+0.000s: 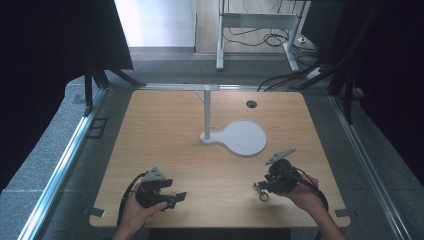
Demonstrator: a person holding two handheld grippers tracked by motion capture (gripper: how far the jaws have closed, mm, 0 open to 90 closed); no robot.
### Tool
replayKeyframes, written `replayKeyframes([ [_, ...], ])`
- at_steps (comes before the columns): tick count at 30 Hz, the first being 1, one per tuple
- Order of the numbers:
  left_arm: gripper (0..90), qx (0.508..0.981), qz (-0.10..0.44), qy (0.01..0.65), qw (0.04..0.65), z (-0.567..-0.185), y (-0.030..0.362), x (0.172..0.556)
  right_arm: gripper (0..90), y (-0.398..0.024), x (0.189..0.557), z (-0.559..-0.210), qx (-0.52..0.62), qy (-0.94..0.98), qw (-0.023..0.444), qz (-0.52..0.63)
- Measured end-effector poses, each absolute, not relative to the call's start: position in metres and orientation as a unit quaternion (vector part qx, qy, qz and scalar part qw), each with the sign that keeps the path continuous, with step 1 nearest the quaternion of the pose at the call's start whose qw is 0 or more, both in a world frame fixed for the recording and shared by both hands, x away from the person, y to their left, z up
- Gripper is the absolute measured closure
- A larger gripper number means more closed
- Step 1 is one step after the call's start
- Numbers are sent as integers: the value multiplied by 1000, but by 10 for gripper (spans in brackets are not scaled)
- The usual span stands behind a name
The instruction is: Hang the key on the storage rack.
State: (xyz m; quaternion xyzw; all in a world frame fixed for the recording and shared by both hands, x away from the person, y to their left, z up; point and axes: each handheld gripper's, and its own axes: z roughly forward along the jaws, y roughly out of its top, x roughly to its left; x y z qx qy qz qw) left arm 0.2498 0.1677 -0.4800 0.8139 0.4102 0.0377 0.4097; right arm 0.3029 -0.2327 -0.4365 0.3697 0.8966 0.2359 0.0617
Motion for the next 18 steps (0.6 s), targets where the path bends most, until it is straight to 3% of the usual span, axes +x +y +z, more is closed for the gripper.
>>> replayKeyframes([
  [18, 250, 820, 33, 405, 404, -483, 162, 250, 636, -225, 298, -457, 370, 903, 43, 213],
])
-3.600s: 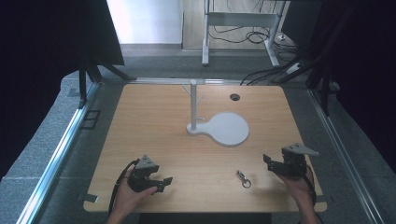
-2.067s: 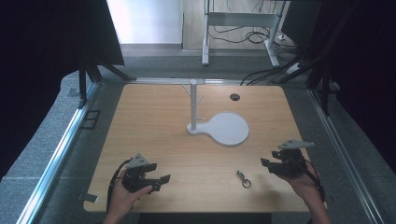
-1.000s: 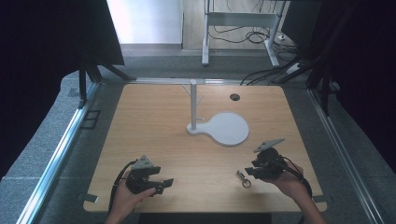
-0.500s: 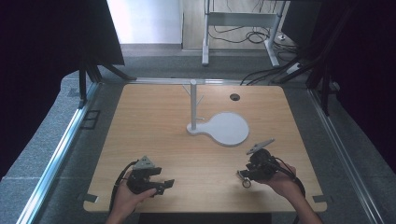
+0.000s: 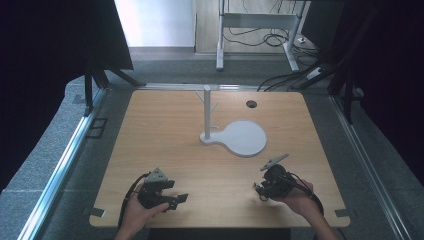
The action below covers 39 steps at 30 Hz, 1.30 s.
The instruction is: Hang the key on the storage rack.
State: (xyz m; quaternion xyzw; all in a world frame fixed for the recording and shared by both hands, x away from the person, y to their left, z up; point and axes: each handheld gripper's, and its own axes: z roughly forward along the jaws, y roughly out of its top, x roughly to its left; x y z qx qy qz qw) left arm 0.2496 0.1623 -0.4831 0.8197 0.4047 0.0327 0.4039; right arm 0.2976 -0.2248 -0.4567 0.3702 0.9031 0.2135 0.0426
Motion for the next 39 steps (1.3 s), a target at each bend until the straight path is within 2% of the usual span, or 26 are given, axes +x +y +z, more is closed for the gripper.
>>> replayKeyframes([
  [21, 251, 823, 30, 403, 399, -486, 159, 250, 671, -219, 301, -470, 373, 907, 48, 188],
  [39, 251, 829, 29, 399, 390, -489, 156, 250, 779, -217, 301, -479, 373, 912, 58, 159],
])
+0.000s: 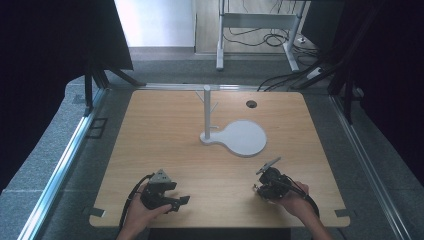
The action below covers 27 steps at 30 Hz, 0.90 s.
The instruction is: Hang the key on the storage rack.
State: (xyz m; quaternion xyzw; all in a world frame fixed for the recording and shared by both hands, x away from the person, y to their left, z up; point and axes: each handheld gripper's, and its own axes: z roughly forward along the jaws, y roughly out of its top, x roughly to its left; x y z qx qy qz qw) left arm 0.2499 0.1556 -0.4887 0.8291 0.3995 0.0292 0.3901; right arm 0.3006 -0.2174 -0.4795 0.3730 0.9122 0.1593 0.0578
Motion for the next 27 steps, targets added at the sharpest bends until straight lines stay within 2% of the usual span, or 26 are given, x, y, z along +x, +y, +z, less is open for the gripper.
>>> replayKeyframes([
  [3, 251, 830, 29, 399, 389, -489, 156, 250, 838, -216, 300, -480, 368, 914, 59, 160],
  [27, 252, 832, 28, 400, 383, -492, 153, 251, 850, -217, 295, -472, 349, 920, 83, 161],
])
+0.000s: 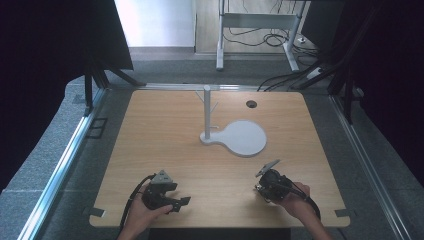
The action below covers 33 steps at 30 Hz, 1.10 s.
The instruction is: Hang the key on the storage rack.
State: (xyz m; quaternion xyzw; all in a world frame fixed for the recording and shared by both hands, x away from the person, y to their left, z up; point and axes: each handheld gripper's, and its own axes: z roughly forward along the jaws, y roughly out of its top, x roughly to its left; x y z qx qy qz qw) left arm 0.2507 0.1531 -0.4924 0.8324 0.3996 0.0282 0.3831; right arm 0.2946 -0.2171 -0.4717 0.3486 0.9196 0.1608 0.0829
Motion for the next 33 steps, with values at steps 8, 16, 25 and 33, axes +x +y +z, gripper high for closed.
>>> replayKeyframes([
  [8, 252, 832, 28, 400, 383, -492, 153, 251, 850, -222, 297, -448, 350, 912, 107, 184],
  [16, 252, 832, 28, 401, 383, -493, 153, 251, 850, -225, 298, -435, 349, 908, 116, 201],
  [25, 252, 833, 26, 400, 381, -494, 152, 251, 850, -224, 300, -427, 348, 905, 124, 210],
  [33, 253, 834, 24, 399, 380, -494, 152, 251, 850, -221, 304, -421, 347, 902, 125, 223],
])
